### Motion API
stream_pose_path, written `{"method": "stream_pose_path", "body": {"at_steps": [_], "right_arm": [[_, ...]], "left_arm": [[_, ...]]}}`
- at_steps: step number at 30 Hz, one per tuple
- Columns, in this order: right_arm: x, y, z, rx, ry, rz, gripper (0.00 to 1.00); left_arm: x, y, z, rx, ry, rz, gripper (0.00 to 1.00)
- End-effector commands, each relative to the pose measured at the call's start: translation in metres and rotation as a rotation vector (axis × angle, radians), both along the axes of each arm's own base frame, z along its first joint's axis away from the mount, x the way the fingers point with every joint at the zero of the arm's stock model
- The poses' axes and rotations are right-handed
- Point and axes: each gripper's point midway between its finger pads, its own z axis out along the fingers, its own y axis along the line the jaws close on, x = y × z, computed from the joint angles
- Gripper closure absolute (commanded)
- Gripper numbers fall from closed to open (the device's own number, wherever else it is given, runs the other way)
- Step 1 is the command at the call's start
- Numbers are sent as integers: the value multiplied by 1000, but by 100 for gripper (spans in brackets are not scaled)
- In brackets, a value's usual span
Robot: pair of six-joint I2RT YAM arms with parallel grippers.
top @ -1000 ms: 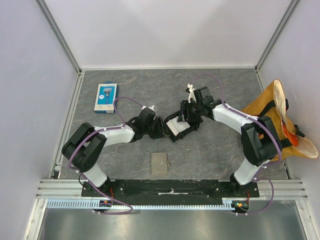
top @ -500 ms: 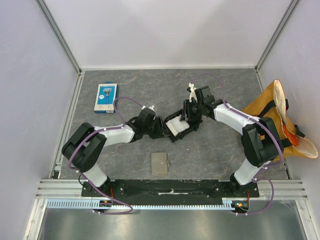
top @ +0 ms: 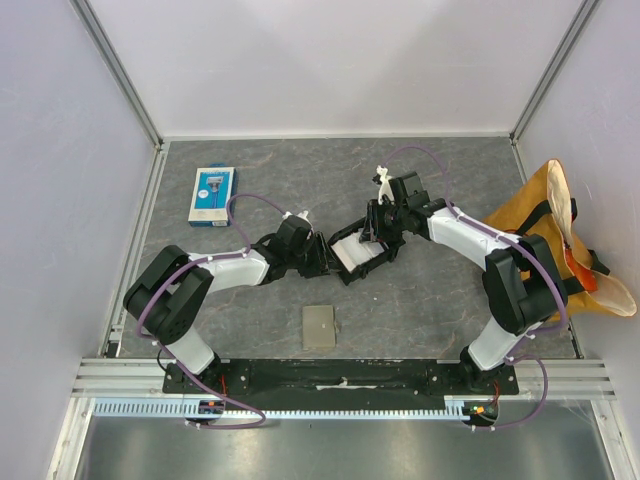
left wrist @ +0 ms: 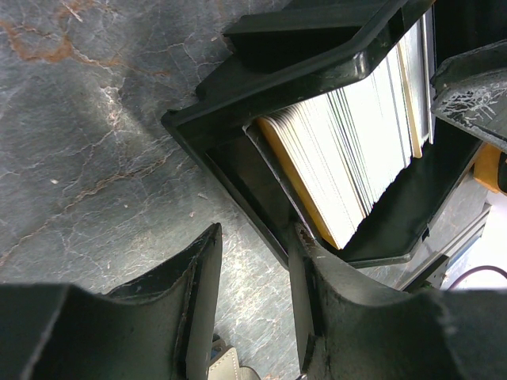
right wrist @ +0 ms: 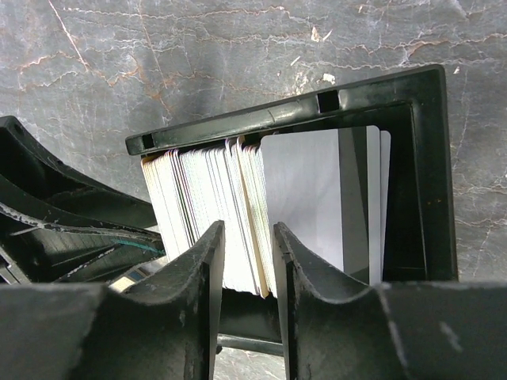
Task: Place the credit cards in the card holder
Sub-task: Pick up the credit card from the storage box.
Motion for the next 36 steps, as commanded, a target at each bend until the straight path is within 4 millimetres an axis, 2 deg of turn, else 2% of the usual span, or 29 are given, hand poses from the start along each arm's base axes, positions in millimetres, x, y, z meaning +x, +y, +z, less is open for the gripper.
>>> {"method": "stream_pose_path", "body": {"at_steps": [1,7,9,19,26,31,36], "right_arm": [[10,3,18,22,-45,-8,58],[22,-1,32,3,-117,-27,36],[25,-4,29,-21,-126,-28,32],[21,-4,-11,-120,-45,22,23],[8,11,-16,-42,4,70,27],[6,18,0,10,-10,79,40],[4,18,13,30,-27,72,48]], "left_arm": [[7,-5,9,-11,-25,-22,55],[7,-5,10,-12,-28,-23,55],[7,-5,11,-14,-29,-25,55],[7,-6,10,-15,-27,-29,55],[8,-8,10,-16,-26,-34,55],[7,-7,10,-16,-26,-34,55],[7,-7,11,-14,-29,-33,55]]}}
